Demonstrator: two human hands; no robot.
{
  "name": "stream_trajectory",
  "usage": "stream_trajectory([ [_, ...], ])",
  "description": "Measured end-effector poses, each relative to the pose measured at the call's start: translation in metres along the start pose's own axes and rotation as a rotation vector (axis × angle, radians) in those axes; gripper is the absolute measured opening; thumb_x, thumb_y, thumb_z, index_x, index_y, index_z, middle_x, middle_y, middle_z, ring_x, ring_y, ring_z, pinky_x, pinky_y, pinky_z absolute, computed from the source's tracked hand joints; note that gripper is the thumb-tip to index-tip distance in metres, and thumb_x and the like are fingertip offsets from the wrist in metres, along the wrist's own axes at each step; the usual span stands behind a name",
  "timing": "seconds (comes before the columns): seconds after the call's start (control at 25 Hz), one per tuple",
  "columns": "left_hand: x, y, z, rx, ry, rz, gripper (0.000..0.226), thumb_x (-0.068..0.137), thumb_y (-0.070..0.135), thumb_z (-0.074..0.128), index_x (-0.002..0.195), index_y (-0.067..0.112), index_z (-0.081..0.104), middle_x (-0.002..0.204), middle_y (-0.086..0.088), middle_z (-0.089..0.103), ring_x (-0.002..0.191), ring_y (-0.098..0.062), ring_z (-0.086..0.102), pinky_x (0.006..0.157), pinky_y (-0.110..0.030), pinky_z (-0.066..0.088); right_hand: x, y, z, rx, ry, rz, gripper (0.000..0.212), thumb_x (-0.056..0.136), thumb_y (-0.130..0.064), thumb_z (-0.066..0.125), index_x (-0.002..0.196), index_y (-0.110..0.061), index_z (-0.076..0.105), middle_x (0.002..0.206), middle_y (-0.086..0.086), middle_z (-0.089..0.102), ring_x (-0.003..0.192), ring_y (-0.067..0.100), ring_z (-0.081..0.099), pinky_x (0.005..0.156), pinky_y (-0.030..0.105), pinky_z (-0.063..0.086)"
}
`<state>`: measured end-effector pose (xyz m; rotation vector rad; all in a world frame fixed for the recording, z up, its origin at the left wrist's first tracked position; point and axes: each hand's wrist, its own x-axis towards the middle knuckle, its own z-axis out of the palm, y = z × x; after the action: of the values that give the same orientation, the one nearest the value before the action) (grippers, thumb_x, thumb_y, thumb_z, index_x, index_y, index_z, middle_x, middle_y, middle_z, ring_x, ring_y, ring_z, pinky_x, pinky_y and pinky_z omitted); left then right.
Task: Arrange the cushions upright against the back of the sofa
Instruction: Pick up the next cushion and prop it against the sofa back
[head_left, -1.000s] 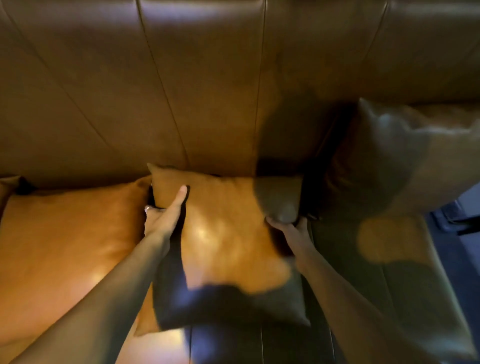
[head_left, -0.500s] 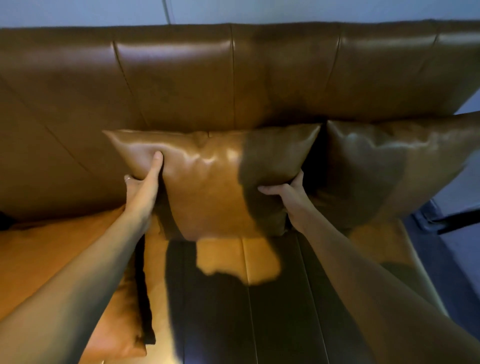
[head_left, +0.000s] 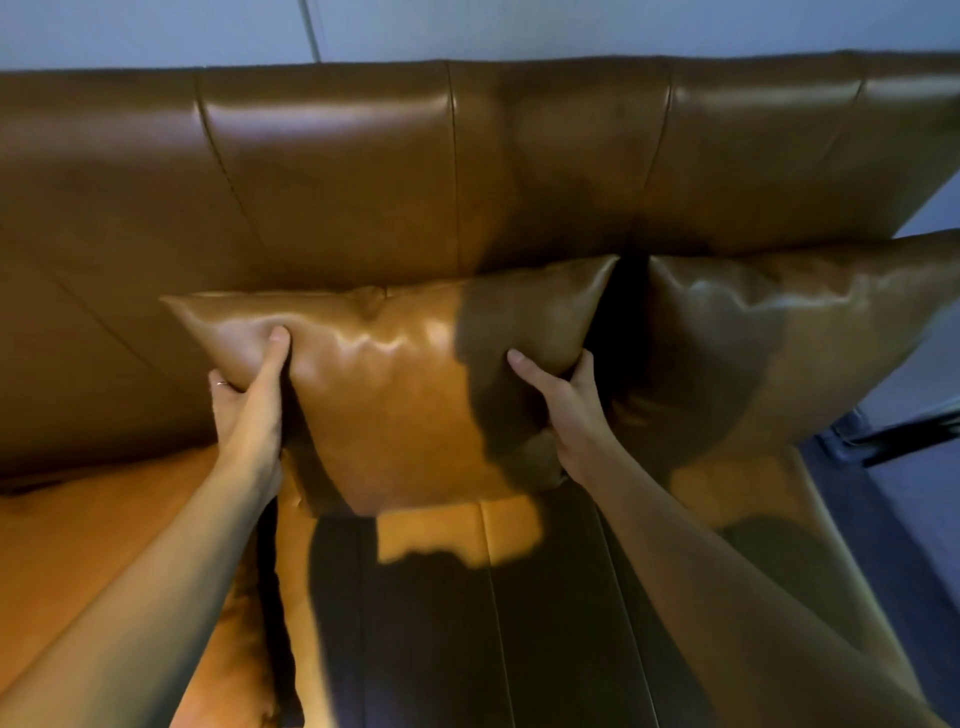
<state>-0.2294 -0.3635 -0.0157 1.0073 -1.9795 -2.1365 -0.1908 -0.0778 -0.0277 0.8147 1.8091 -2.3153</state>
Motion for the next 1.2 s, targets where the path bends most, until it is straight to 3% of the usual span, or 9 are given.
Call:
stream_trajectory([
  [0.12,0.006,-0.006,0.003,-0.023,0.023,0.024,0.145,0.030,0.085,0.077,0.154,0.032,0.022,0.149,0.001,0.048,0.133,-0.024,0.048,0.110,-0.049,0.039,0.005,0.005,0.000,-0.023,0.008,-0.012,0.109,0.064,-0.045,0.088,0.152,-0.036,0.025,0.143,0.001,0.048,0.127,0.027,0.052,0.111,0.054,0.041],
  [0.24,0.014,-0.009,0.009,-0.008,0.042,0.044,0.143,0.044,0.081,0.075,0.157,0.025,0.007,0.156,-0.002,0.038,0.141,-0.025,0.038,0.115,-0.047,0.033,0.010,0.004,0.006,-0.060,0.007,0.012,0.123,0.051,-0.056,0.089,0.151,-0.040,0.020,0.144,0.002,0.046,0.129,0.029,0.051,0.111,0.057,0.041],
  [0.52,0.017,-0.005,0.007,0.104,-0.010,-0.024,0.139,0.056,0.079,0.072,0.155,0.026,-0.010,0.158,0.002,0.034,0.143,-0.027,0.034,0.115,-0.053,0.030,0.016,0.000,0.014,-0.291,0.103,0.007,0.113,0.072,-0.054,0.082,0.155,-0.027,0.010,0.152,0.009,0.038,0.137,0.034,0.043,0.113,0.054,0.038],
  [0.64,0.005,0.000,0.001,0.190,-0.009,-0.034,0.140,0.050,0.086,0.067,0.156,0.024,0.001,0.157,-0.002,0.035,0.142,-0.030,0.036,0.113,-0.055,0.032,-0.002,-0.004,0.025,-0.559,0.240,-0.165,0.105,0.083,-0.050,0.073,0.158,-0.014,0.008,0.161,0.013,0.024,0.144,0.036,0.033,0.117,0.048,0.034],
  [0.76,-0.007,-0.001,-0.014,0.302,-0.001,0.009,0.102,0.068,0.074,0.067,0.146,0.018,0.033,0.141,-0.010,0.053,0.130,-0.033,0.050,0.108,-0.050,0.040,-0.031,-0.008,0.043,-0.873,0.300,-0.416,0.091,0.096,-0.035,0.062,0.160,-0.012,0.003,0.167,0.017,0.007,0.153,0.037,0.014,0.122,0.050,0.022],
  [0.84,-0.012,0.000,-0.032,0.309,0.004,0.045,0.080,0.071,0.067,0.069,0.133,0.022,0.046,0.125,-0.008,0.063,0.117,-0.031,0.059,0.104,-0.046,0.045,-0.052,-0.003,0.065,-1.129,0.238,-0.561,0.082,0.096,-0.030,0.060,0.160,-0.018,0.011,0.168,0.019,0.003,0.154,0.040,0.004,0.123,0.054,0.014],
  [1.0,-0.008,-0.004,-0.091,0.392,0.123,0.079,0.059,0.088,0.044,0.067,0.135,0.014,0.047,0.124,-0.002,0.055,0.109,-0.024,0.054,0.092,-0.034,0.042,-0.096,0.033,0.131,-1.371,-0.123,-0.836,0.077,0.084,-0.018,0.057,0.156,-0.019,0.030,0.166,0.016,0.020,0.155,0.036,0.009,0.124,0.050,0.010],
  [1.2,0.024,-0.023,-0.207,0.526,0.212,-0.005,0.059,0.089,0.039,0.068,0.137,0.013,0.046,0.120,-0.014,0.056,0.121,-0.037,0.054,0.096,-0.039,0.042,-0.135,0.109,0.226,-1.379,-0.416,-0.756,0.071,0.085,-0.022,0.055,0.153,-0.018,0.036,0.161,0.012,0.035,0.147,0.034,0.030,0.118,0.052,0.026],
])
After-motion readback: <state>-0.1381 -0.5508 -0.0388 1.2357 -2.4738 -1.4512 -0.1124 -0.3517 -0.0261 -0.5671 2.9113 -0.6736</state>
